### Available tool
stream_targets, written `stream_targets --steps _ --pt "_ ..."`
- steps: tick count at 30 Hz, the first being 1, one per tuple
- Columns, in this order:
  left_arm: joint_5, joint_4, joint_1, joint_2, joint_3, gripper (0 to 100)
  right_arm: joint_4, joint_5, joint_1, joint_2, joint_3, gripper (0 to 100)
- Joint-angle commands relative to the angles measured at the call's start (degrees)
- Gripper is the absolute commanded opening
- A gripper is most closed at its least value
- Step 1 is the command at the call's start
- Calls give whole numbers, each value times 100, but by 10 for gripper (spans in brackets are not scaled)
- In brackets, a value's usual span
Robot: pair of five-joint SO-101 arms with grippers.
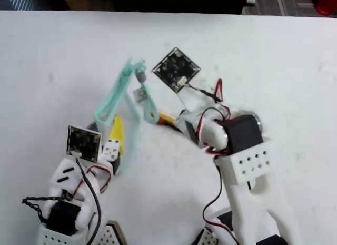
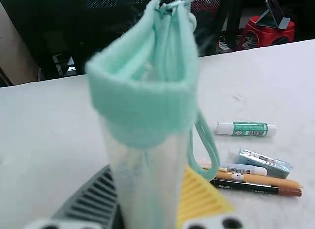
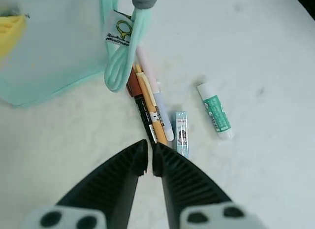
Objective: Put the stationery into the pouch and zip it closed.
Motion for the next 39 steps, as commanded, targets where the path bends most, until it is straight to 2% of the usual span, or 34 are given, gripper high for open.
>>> stream_targets --steps 1,12,24,29,31,39 --pt "-26 0 13 -22 -176 22 -541 0 75 -110 352 17" --pt "-26 0 -66 -22 -167 22 -2308 176 31 13 2277 18" --pt "-18 88 -171 -22 -185 22 -3055 158 -13 1965 2347 19" --pt "-18 123 -171 -22 -185 22 -3231 167 40 2264 2382 102" --pt "-18 123 -180 -22 -185 22 -3240 193 -4 2369 2382 101" --pt "-18 -53 -1007 -22 -202 22 -3644 202 -57 2624 2576 67"
